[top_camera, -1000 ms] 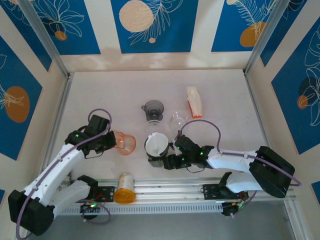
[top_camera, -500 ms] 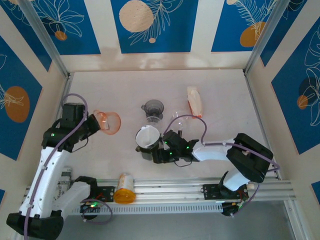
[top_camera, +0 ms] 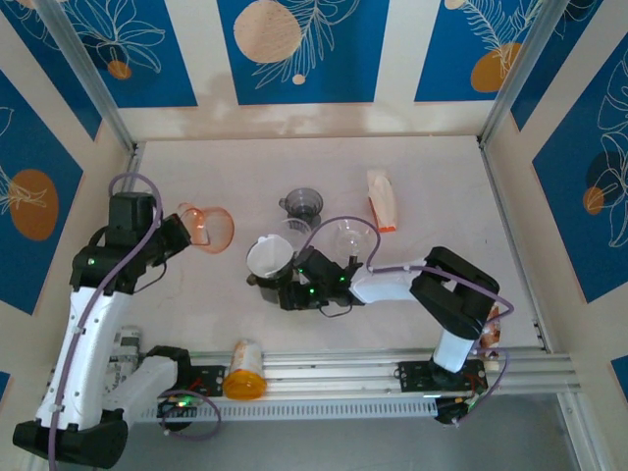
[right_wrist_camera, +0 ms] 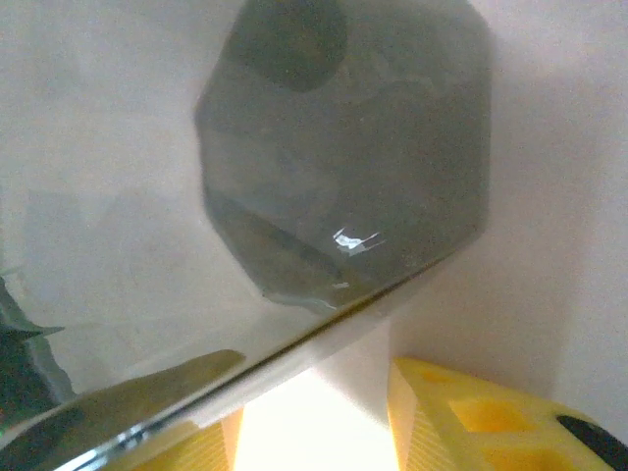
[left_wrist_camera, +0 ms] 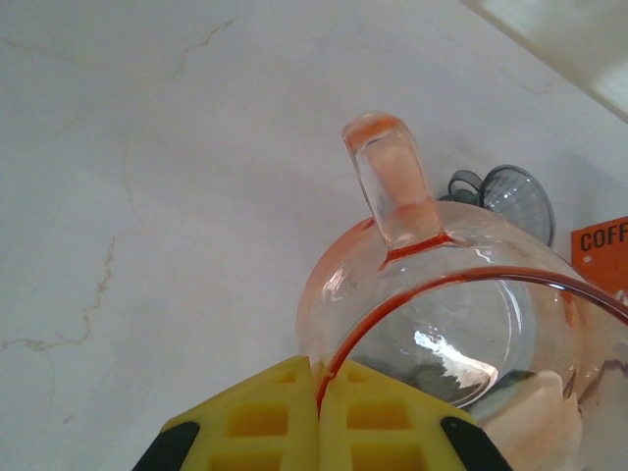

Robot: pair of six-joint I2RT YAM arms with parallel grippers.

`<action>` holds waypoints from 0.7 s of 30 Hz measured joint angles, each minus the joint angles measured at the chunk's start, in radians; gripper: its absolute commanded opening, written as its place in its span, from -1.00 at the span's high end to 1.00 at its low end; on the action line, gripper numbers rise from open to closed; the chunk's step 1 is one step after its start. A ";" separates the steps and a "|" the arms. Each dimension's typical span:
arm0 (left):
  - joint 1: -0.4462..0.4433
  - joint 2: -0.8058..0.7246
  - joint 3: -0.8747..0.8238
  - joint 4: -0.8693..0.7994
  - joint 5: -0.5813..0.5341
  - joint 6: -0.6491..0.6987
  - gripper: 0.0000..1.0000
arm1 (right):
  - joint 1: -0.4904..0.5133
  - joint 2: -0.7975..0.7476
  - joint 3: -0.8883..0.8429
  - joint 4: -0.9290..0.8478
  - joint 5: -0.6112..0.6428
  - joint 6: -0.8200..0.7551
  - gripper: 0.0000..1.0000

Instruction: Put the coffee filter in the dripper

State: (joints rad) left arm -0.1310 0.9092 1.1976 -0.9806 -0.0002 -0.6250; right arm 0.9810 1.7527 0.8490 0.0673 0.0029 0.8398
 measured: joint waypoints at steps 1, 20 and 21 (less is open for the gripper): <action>0.001 0.002 0.013 -0.003 0.000 0.004 1.00 | 0.000 0.018 0.022 -0.001 0.002 0.001 0.14; 0.011 0.083 0.163 -0.007 0.071 0.007 1.00 | -0.016 0.309 0.421 -0.061 0.023 0.010 0.13; 0.011 0.086 0.164 -0.007 0.077 0.007 1.00 | -0.018 0.319 0.436 -0.063 0.023 0.011 0.13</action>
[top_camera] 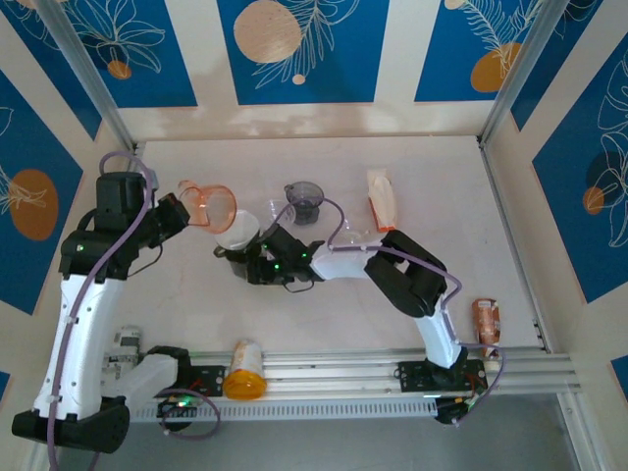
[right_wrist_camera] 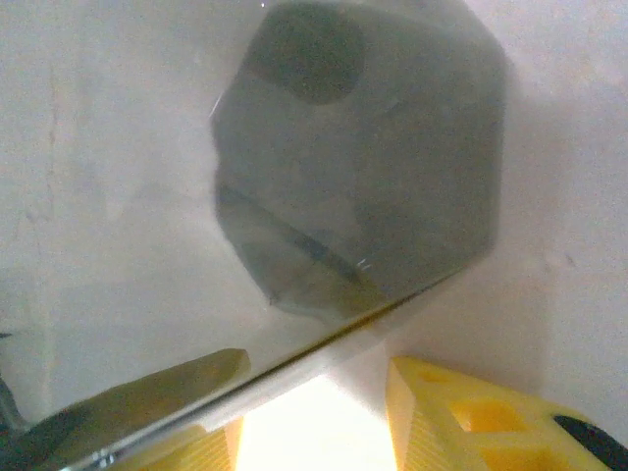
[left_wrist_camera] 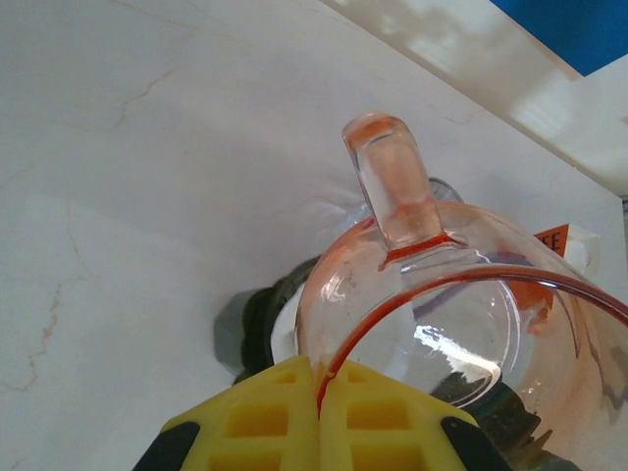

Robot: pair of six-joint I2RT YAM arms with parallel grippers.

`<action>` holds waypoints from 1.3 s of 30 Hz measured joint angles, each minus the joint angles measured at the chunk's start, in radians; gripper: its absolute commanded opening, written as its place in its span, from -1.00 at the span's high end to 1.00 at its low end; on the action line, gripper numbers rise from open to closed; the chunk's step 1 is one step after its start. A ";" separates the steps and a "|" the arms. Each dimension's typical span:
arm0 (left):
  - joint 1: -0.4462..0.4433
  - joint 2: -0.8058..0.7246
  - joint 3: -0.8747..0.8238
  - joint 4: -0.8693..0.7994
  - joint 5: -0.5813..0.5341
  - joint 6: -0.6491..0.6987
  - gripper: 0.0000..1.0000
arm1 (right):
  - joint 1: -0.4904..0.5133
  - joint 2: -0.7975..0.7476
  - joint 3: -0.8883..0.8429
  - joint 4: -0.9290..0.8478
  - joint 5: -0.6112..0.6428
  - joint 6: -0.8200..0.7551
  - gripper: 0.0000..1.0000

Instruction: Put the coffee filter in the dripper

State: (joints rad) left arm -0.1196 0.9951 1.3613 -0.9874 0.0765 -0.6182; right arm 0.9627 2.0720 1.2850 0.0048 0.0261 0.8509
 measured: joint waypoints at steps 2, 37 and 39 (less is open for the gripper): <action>0.000 0.006 0.003 0.000 0.012 0.000 1.00 | -0.004 0.014 0.024 -0.006 0.000 0.001 0.08; -0.900 0.282 -0.142 0.182 -0.322 -0.091 1.00 | 0.078 -1.487 -0.640 -0.744 0.574 0.085 -0.10; -0.930 0.337 -0.167 0.215 -0.325 -0.107 1.00 | 0.077 -1.513 -0.645 -0.786 0.587 0.092 -0.10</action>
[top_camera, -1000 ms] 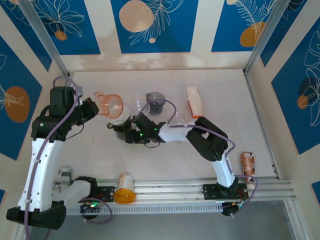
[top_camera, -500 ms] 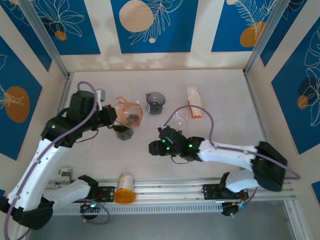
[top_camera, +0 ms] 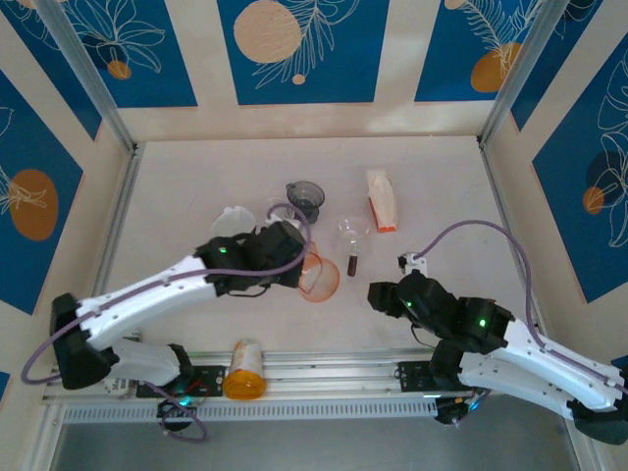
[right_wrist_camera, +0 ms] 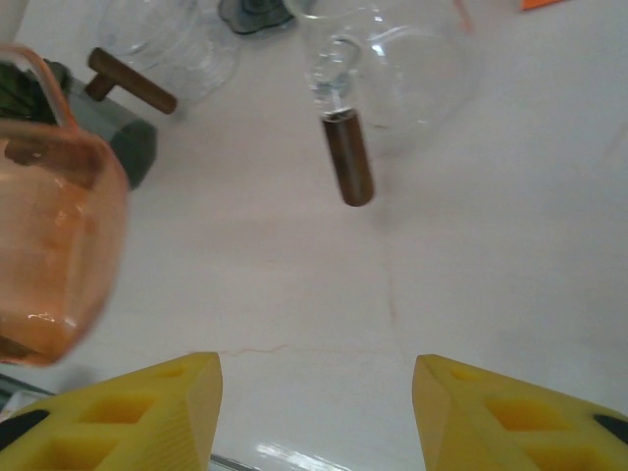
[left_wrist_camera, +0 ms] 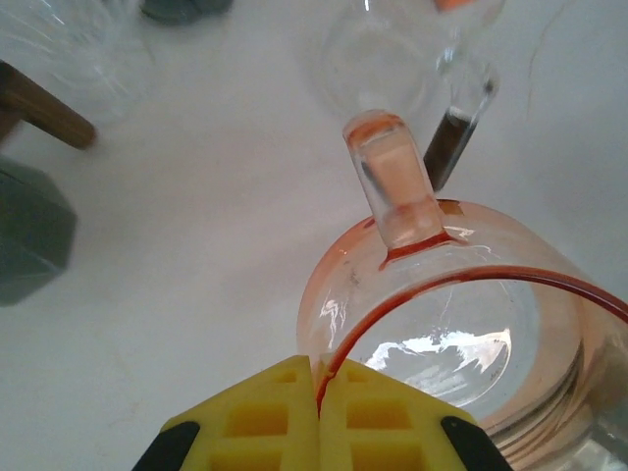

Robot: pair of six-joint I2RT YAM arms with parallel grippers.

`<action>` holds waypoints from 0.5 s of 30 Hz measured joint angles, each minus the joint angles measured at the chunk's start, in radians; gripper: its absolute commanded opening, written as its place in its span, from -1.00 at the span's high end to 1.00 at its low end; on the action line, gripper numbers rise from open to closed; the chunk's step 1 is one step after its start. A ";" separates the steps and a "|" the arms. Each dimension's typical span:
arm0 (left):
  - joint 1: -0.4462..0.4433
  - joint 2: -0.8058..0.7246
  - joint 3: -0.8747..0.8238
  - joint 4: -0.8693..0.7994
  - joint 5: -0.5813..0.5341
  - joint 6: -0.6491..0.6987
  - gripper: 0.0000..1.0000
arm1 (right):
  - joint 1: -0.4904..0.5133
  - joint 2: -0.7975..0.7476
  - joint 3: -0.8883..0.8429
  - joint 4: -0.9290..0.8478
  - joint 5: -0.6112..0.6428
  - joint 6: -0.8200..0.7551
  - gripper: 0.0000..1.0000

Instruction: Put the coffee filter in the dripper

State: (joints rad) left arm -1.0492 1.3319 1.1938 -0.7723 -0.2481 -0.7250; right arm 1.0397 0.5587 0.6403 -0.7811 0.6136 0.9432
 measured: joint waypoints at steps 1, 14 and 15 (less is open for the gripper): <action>-0.011 0.032 -0.016 0.019 0.000 -0.005 1.00 | 0.000 -0.002 -0.002 -0.018 0.005 0.003 -0.10; -0.038 0.243 -0.090 0.133 -0.017 -0.029 1.00 | 0.000 0.068 -0.010 -0.063 0.014 0.002 -0.16; -0.040 0.248 -0.093 0.139 -0.016 -0.029 1.00 | 0.000 0.072 -0.010 -0.062 0.014 0.002 -0.16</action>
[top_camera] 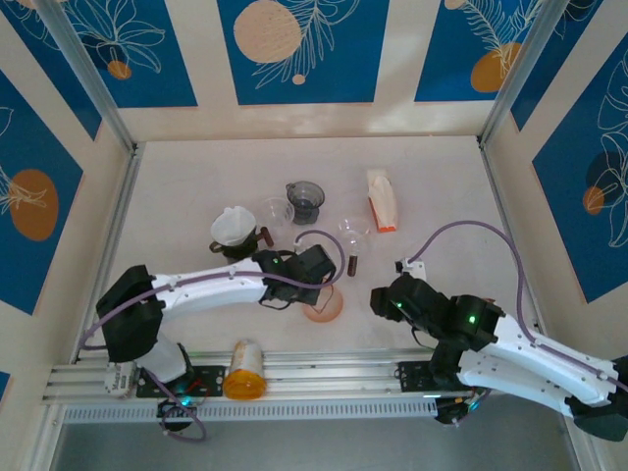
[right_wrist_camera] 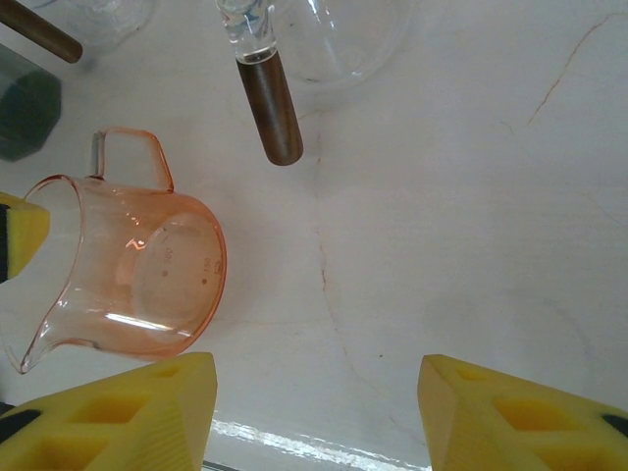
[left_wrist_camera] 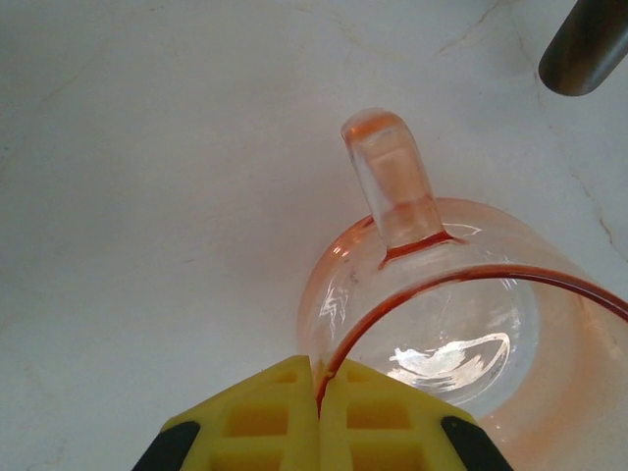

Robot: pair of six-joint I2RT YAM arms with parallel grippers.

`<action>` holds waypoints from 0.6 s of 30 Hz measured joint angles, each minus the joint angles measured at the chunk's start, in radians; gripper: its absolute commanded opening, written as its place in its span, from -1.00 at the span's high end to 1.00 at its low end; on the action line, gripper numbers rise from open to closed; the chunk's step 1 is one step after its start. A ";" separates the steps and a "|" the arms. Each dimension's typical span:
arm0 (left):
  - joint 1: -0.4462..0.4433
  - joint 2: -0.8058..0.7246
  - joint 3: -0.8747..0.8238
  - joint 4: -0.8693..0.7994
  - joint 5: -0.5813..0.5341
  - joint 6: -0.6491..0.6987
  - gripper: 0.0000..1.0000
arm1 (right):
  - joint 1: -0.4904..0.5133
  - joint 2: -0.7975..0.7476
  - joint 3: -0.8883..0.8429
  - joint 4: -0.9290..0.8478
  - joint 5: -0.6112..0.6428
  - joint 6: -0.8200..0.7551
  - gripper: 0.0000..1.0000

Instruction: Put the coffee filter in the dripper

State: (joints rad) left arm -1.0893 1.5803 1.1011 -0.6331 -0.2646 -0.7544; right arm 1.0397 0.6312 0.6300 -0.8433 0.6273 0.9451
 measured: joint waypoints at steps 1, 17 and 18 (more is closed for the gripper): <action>-0.003 0.006 -0.002 0.003 0.000 0.000 1.00 | 0.000 0.006 0.000 0.000 0.000 0.000 -0.17; -0.022 -0.030 -0.030 0.050 0.001 -0.026 0.22 | -0.029 0.123 0.030 0.040 -0.007 -0.035 -0.22; -0.022 -0.045 -0.031 0.049 0.001 -0.029 0.16 | -0.035 0.128 0.034 0.047 -0.010 -0.042 -0.22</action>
State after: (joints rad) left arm -1.1114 1.5352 1.0702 -0.5838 -0.2634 -0.7834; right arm 1.0050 0.7593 0.6643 -0.7967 0.6178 0.9035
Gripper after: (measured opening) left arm 0.368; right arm 0.607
